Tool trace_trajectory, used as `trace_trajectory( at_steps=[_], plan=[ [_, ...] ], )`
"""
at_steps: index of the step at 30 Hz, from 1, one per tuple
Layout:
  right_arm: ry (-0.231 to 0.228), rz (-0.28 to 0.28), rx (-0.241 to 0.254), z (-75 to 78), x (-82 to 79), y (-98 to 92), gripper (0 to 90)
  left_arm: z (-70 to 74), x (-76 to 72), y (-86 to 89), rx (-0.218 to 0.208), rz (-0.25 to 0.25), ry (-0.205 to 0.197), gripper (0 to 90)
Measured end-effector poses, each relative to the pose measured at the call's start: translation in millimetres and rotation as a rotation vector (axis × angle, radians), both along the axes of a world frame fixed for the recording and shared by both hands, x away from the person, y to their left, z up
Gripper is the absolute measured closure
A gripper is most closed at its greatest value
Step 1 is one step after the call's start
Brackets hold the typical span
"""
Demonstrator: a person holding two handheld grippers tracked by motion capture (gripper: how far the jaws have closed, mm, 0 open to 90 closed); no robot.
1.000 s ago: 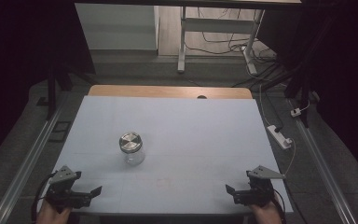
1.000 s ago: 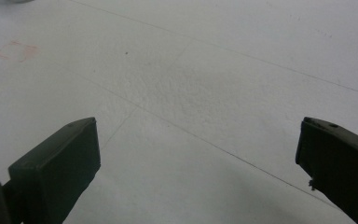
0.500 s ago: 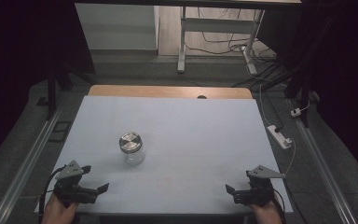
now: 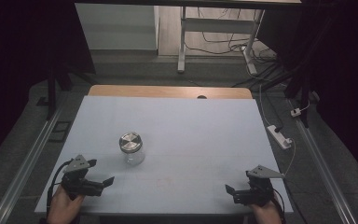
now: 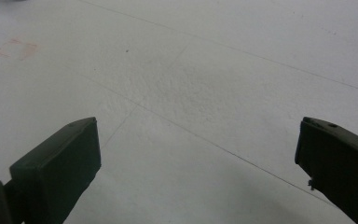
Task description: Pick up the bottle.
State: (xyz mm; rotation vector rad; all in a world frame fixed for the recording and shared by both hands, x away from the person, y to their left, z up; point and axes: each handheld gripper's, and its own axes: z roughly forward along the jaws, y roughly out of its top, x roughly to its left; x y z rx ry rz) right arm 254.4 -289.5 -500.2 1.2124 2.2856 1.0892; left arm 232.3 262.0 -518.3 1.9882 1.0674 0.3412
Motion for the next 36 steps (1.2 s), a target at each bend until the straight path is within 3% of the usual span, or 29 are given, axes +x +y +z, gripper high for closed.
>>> trace_trajectory(
  at_steps=[5, 10, 14, 18, 27, 32, 36],
  plan=[
    [0.001, -0.001, 0.001, -0.1, 0.2, -0.1, 0.2, 0.7, 9.9, -5.2, 0.014, 0.006, -0.009, 0.0],
    [0.002, 0.001, 0.001, -0.1, 0.2, -0.1, 0.2, 1.6, 23.3, -9.0, -0.001, 0.015, 0.004, 0.0],
    [0.003, 0.002, 0.003, -0.2, 0.4, 0.3, 0.2, 1.7, 33.0, -14.6, 0.015, 0.011, 0.01, 0.0],
    [0.005, 0.005, 0.002, -0.3, 0.6, 0.1, 0.2, 1.9, 45.3, -27.6, 0.059, -0.012, -0.005, 0.0],
    [0.009, 0.005, 0.002, -0.4, 0.9, -0.2, 0.2, -1.1, 63.4, -42.5, 0.096, -0.04, -0.024, 0.0],
    [0.011, 0.007, 0.002, -0.5, 1.1, -0.1, 0.2, -1.7, 75.1, -48.7, 0.062, -0.059, -0.032, 0.0],
    [0.011, 0.007, 0.002, -0.5, 1.2, 0.0, 0.2, -4.6, 84.6, -56.0, 0.067, -0.072, -0.027, 0.0]
  ],
)
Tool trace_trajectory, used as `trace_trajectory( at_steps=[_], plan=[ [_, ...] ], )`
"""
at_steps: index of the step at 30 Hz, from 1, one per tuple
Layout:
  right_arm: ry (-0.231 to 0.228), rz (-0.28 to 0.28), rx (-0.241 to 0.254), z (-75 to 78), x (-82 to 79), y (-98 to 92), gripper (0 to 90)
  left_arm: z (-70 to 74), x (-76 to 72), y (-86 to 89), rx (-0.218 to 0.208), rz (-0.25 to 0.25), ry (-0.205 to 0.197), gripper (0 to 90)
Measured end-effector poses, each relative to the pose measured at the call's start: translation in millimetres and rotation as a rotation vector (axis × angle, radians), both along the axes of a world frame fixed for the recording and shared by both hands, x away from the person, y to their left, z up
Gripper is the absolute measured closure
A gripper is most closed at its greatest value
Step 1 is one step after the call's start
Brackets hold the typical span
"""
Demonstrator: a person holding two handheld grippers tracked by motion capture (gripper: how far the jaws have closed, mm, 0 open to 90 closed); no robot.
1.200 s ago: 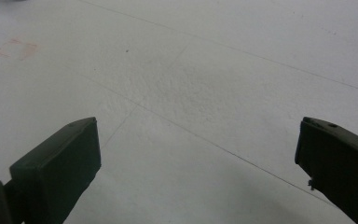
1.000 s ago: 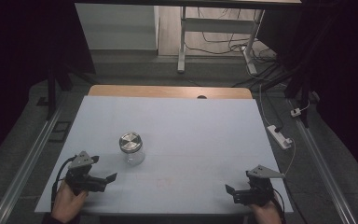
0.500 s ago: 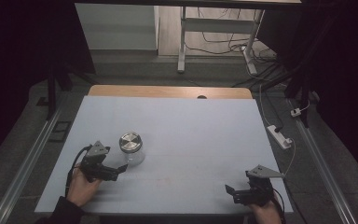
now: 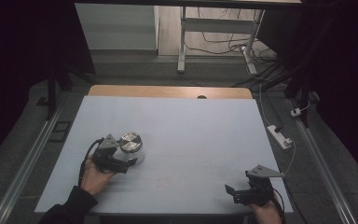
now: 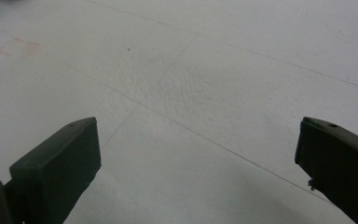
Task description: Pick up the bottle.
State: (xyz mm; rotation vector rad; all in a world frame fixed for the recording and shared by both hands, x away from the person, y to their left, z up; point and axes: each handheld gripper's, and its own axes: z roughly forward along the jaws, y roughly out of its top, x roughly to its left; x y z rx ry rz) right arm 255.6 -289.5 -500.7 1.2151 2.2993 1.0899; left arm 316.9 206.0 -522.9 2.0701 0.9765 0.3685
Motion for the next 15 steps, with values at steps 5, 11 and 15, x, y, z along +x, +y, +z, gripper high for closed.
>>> trace_trajectory(
  at_steps=[5, 11, 15],
  plan=[
    [0.002, 0.001, 0.0, -0.1, 0.2, 0.1, 0.2, -1.3, 9.0, -7.6, 0.0, -0.005, -0.007, 0.0],
    [0.002, 0.004, -0.002, -0.2, 0.2, 0.3, 0.2, -1.4, 13.5, -12.0, 0.009, -0.011, -0.023, 2.8],
    [0.004, 0.01, -0.008, -0.3, 0.1, 1.1, 0.2, -1.1, 13.4, -16.1, 0.048, -0.014, -0.036, 8.3]
  ],
)
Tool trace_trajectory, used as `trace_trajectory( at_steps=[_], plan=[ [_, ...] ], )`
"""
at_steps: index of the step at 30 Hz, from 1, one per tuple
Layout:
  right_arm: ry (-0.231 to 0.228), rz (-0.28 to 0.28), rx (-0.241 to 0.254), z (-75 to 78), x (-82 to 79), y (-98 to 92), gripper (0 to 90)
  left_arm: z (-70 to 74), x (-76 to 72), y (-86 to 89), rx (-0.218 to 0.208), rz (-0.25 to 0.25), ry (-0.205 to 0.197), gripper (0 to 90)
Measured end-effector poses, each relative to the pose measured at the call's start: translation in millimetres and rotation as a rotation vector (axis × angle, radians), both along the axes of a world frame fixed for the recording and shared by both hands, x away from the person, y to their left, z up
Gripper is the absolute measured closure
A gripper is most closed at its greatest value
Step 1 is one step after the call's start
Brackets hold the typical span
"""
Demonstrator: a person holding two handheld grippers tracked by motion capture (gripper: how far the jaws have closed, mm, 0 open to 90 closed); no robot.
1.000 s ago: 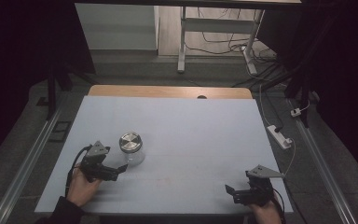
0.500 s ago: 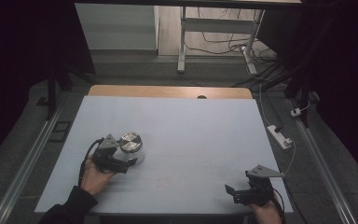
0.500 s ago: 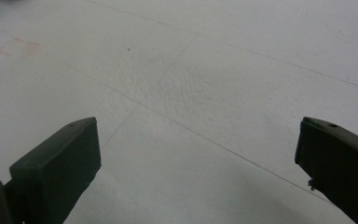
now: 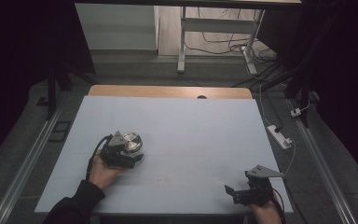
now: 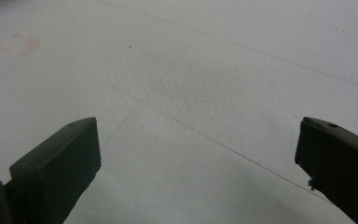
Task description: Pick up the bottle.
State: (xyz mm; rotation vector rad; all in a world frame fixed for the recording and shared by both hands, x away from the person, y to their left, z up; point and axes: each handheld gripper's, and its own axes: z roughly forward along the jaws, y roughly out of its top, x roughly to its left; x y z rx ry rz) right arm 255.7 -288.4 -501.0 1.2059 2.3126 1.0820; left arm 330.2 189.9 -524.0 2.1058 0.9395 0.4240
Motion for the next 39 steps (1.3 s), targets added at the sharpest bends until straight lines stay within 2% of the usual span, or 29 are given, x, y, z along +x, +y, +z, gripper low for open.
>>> trace_trajectory(
  at_steps=[4, 7, 21, 23, 30, 39],
  plan=[
    [0.001, 0.002, -0.003, -0.1, 0.1, 0.4, 0.2, 0.5, -0.2, -1.0, -0.002, -0.009, -0.016, 13.5],
    [0.0, 0.002, -0.005, -0.1, 0.0, 0.5, 0.2, 0.5, 0.3, 0.0, -0.012, -0.011, -0.012, 14.1],
    [-0.006, 0.01, -0.011, 0.0, -0.7, 1.3, 0.3, 4.1, 0.8, -1.1, 0.003, 0.002, 0.007, 14.6],
    [-0.006, 0.011, -0.01, 0.1, -0.8, 1.3, 0.3, 6.1, -0.3, -1.0, 0.012, 0.002, -0.005, 14.6],
    [-0.006, 0.01, -0.01, 0.3, -0.9, 1.1, 0.3, 22.0, -2.8, -2.7, -0.021, -0.03, -0.04, 14.7],
    [-0.006, 0.006, -0.002, 0.2, -0.7, 0.5, 0.3, 36.0, 2.2, -9.9, -0.047, -0.08, -0.032, 14.7]
  ],
)
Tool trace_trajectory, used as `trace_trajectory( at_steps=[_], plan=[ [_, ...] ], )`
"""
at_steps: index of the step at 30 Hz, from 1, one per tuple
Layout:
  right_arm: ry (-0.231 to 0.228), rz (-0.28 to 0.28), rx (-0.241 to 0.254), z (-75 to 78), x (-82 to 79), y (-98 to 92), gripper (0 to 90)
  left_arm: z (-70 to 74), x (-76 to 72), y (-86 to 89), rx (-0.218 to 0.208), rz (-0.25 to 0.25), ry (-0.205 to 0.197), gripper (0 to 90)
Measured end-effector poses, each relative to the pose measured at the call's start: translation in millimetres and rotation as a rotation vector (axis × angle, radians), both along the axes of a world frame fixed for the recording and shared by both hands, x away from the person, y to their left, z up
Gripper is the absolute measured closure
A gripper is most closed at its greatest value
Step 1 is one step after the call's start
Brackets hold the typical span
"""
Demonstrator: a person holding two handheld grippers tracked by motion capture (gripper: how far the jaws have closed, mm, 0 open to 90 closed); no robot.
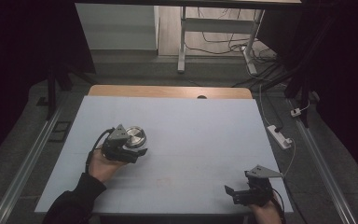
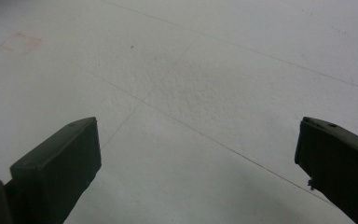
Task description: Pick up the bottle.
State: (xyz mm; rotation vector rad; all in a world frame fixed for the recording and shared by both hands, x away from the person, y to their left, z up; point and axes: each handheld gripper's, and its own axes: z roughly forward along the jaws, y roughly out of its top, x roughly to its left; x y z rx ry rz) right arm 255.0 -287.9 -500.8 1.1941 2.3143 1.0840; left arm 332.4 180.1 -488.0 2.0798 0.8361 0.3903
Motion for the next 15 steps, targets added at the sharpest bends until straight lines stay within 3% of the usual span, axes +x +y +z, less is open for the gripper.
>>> trace_trajectory(
  at_steps=[9, 15],
  plan=[
    [-0.005, 0.007, 0.0, 0.1, -0.4, 0.0, 0.3, 7.5, 5.6, -18.5, 0.017, -0.033, -0.001, 14.7],
    [-0.007, 0.009, -0.001, 0.2, -0.5, -0.3, 0.4, 13.0, 3.4, -34.1, -0.012, -0.07, -0.003, 14.7]
  ],
)
